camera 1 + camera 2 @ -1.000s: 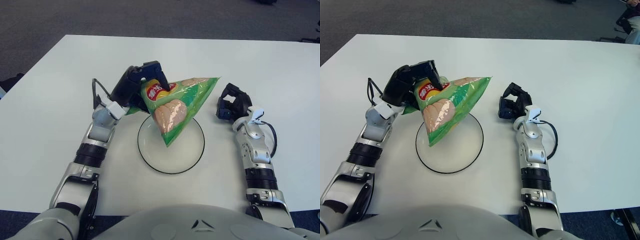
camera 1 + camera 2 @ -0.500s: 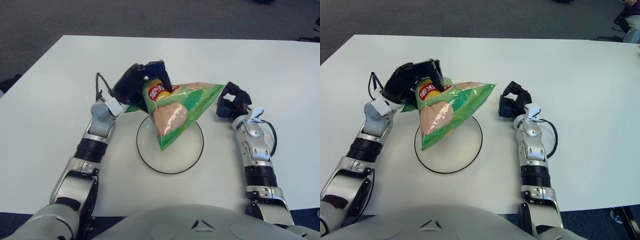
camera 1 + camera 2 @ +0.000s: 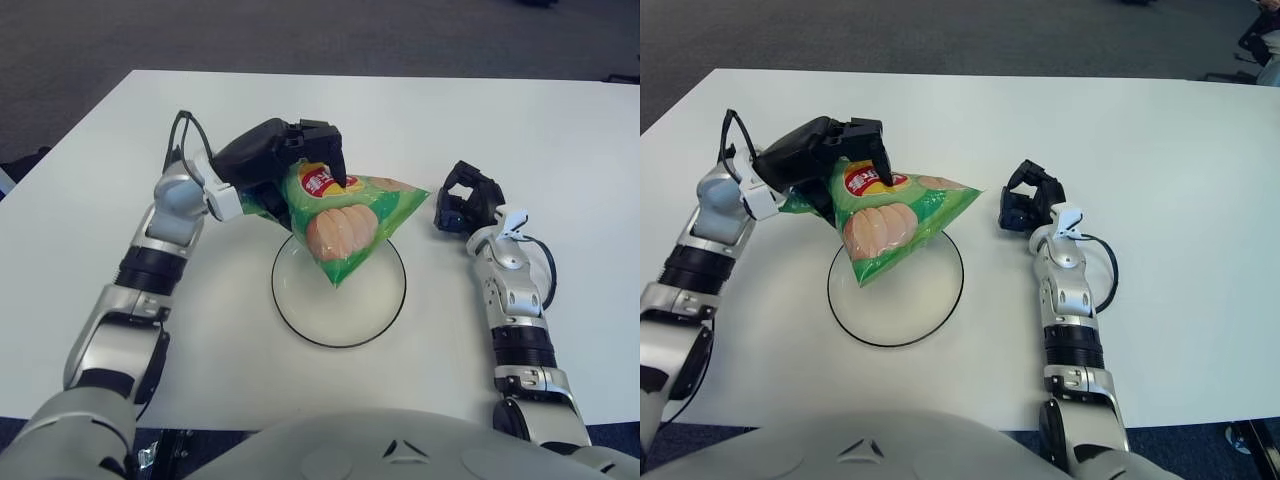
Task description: Put the snack into the plate.
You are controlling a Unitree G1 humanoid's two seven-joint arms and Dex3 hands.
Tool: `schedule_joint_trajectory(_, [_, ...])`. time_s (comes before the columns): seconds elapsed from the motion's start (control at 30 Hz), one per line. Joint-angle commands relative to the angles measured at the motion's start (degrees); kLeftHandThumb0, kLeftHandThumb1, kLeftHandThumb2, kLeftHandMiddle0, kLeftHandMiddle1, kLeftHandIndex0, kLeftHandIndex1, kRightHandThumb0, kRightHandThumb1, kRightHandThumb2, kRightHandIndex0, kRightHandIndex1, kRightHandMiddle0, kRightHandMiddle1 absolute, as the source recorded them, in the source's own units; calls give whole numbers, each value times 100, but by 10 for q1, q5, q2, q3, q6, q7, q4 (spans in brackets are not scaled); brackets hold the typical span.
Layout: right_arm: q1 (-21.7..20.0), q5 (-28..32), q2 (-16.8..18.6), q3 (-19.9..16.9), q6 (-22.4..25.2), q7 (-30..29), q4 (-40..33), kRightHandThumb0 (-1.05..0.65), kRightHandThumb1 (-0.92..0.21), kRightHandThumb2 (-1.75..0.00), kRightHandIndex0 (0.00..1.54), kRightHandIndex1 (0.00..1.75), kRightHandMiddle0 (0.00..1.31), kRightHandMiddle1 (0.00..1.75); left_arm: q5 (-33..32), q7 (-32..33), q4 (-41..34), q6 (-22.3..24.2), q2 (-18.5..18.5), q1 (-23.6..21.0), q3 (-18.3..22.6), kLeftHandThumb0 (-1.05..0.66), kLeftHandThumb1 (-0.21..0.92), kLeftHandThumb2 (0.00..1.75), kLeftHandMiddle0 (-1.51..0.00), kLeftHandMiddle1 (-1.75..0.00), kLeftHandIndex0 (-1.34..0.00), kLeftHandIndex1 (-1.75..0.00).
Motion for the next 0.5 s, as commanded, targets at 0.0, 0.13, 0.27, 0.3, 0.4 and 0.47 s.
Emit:
schedule_joint_trajectory(0.0, [28,-10,-5,2,40,-3,40,-52,-23,-143,130,175,69,175,4,-28,-10,14,26,-14,-10,-76,66,75,-20,-123,-7,-134])
schedule_joint_trajectory(0.13, [26,-12,-7,4,43,-4,42,-52,-22,-143,130,175,69,175,1,-45,-21,24,41,-20,-15,-79,64,76,-16,-109,-3,-131])
schedule_joint_trajectory(0.27, [25,-17,-10,6,47,-10,43,-52,-22,-143,130,175,69,175,-2,-61,-26,25,51,-25,-20,-80,64,77,-15,-98,-1,-130])
schedule_joint_trajectory(0.3, [25,-17,-10,6,47,-11,44,-52,-22,-143,130,175,69,175,-5,-66,-27,27,53,-26,-22,-80,63,77,-14,-94,-1,-130])
schedule_joint_trajectory(0.4, [24,-17,-10,6,46,-12,45,-52,-22,-143,130,175,69,175,-12,-76,-27,31,56,-28,-25,-80,63,77,-12,-89,0,-127])
schedule_joint_trajectory(0.47, [24,-16,-10,6,45,-13,46,-52,-22,-143,130,175,69,175,-14,-81,-28,33,57,-29,-26,-81,63,76,-10,-85,0,-124])
